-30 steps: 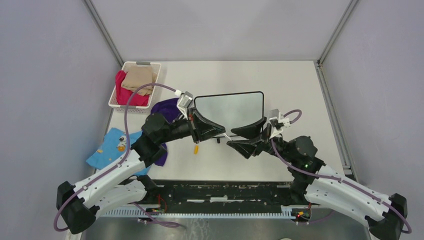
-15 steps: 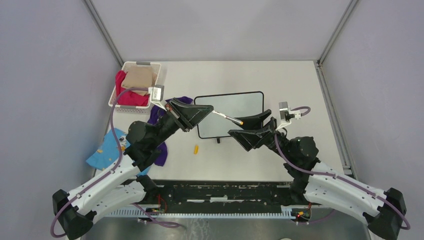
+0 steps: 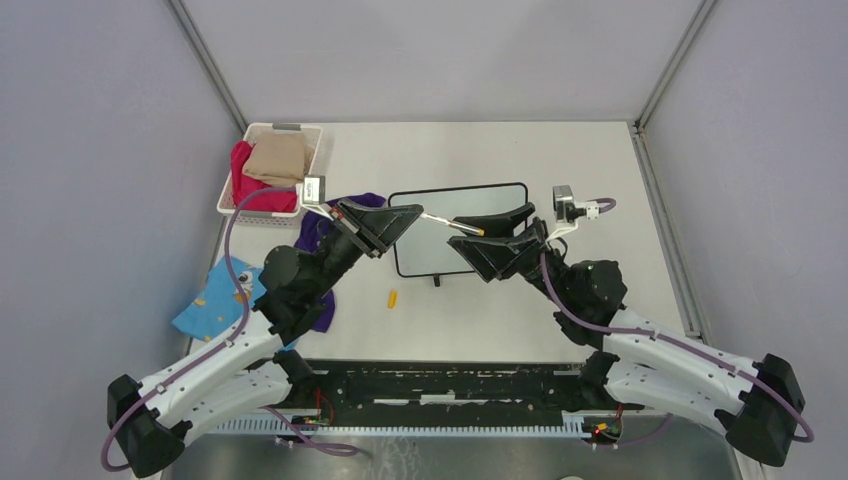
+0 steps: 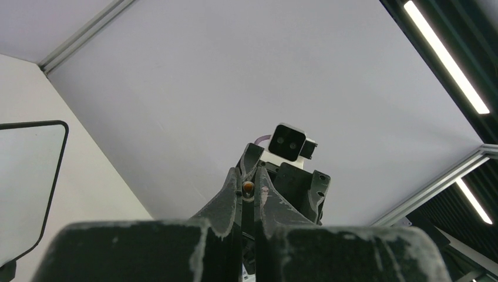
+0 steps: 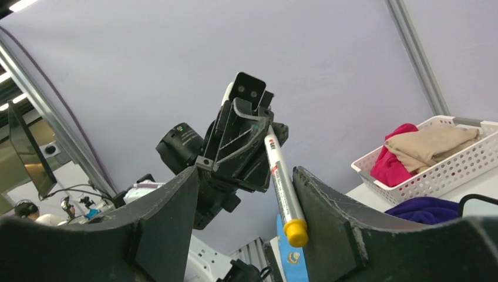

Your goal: Write a sentence on the whiteboard

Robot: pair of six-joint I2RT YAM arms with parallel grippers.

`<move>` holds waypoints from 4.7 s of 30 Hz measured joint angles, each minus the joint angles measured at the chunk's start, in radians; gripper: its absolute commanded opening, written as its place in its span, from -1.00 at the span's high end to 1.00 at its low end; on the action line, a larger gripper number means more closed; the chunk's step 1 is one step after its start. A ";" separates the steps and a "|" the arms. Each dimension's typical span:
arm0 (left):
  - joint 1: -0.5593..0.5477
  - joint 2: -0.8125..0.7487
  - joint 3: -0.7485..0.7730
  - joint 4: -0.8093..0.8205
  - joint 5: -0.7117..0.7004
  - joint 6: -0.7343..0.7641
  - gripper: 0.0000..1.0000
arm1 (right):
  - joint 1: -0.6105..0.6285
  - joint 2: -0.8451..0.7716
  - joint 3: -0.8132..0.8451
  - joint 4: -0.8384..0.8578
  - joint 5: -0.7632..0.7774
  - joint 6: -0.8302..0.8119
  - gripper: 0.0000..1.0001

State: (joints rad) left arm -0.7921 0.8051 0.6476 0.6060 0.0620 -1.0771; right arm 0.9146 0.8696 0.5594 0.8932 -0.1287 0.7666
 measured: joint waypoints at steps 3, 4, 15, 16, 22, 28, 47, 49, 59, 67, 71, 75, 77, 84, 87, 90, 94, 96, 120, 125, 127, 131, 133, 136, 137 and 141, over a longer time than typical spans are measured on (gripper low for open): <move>-0.006 0.000 0.000 0.002 -0.019 -0.001 0.96 | 0.000 0.018 0.015 0.003 0.016 0.010 -0.10; -0.009 0.000 0.000 0.002 -0.024 0.000 0.96 | 0.000 0.023 0.017 0.004 0.021 0.015 -0.04; -0.027 0.001 0.000 -0.005 -0.058 0.000 0.96 | 0.000 0.057 0.018 0.019 0.052 0.077 0.21; -0.027 0.001 0.000 -0.006 -0.059 0.000 0.96 | -0.001 0.058 0.018 0.018 0.052 0.078 0.21; -0.028 0.001 0.003 -0.013 -0.060 -0.001 0.96 | -0.003 0.064 0.028 0.011 0.036 0.091 0.09; -0.029 -0.003 0.012 -0.032 -0.059 -0.001 0.96 | -0.017 0.065 0.032 0.011 -0.004 0.128 0.05; -0.031 0.003 0.036 -0.078 -0.034 -0.001 0.96 | -0.034 0.075 0.032 0.014 -0.023 0.179 0.14; -0.033 0.005 0.036 -0.082 -0.034 -0.001 0.97 | -0.034 0.075 0.032 0.010 -0.018 0.179 0.20; -0.043 0.006 0.036 -0.089 -0.035 -0.004 0.96 | -0.034 0.080 0.032 0.001 0.004 0.171 0.46; -0.058 0.008 0.036 -0.102 -0.038 -0.011 0.96 | -0.033 0.080 0.032 0.000 0.021 0.171 0.42; -0.063 0.011 0.036 -0.107 -0.040 -0.011 0.96 | -0.033 0.080 0.032 0.001 0.026 0.168 0.45; -0.068 0.010 0.036 -0.112 -0.063 -0.012 0.96 | -0.033 0.080 0.032 0.001 0.025 0.167 0.31; -0.069 0.004 0.036 -0.122 -0.080 -0.012 0.97 | -0.033 0.080 0.032 0.001 0.023 0.168 0.30; -0.070 -0.041 0.034 -0.144 -0.148 -0.013 0.96 | -0.033 0.081 0.032 0.003 0.016 0.169 0.40; -0.070 -0.041 0.034 -0.142 -0.159 -0.016 0.96 | -0.033 0.082 0.032 0.003 0.016 0.171 0.42; -0.070 -0.038 0.034 -0.141 -0.161 -0.022 0.97 | -0.033 0.087 0.032 0.003 0.016 0.171 0.42; -0.070 -0.025 0.034 -0.138 -0.162 -0.035 0.96 | -0.033 0.095 0.032 0.003 0.016 0.171 0.41; -0.070 -0.020 0.034 -0.135 -0.161 -0.040 0.96 | -0.033 0.097 0.032 0.003 0.016 0.171 0.41; -0.103 0.000 0.034 -0.120 -0.203 -0.061 0.96 | -0.033 0.097 0.031 0.017 0.072 0.171 0.52; -0.107 0.002 0.034 -0.118 -0.214 -0.061 0.96 | -0.033 0.100 0.031 0.020 0.074 0.172 0.59; -0.107 0.002 0.034 -0.117 -0.217 -0.061 0.96 | -0.033 0.102 0.031 0.023 0.074 0.172 0.57; -0.107 0.004 0.034 -0.115 -0.218 -0.061 0.96 | -0.034 0.107 0.031 0.031 0.068 0.172 0.56; -0.107 0.010 0.034 -0.109 -0.218 -0.061 0.96 | -0.034 0.108 0.031 0.030 0.066 0.172 0.60; -0.107 0.016 0.034 -0.101 -0.218 -0.061 0.96 | -0.035 0.107 0.031 0.029 0.068 0.171 0.75; -0.107 0.017 0.034 -0.098 -0.218 -0.061 0.96 | -0.036 0.107 0.031 0.029 0.067 0.171 0.80; -0.107 0.019 0.034 -0.095 -0.217 -0.061 0.82 | -0.037 0.105 0.031 0.027 0.068 0.169 1.00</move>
State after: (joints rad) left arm -0.8993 0.8242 0.6815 0.5114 -0.1555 -1.1385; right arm 0.8780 0.9741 0.5903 0.9207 -0.0608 0.9356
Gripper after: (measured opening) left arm 0.064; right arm 0.184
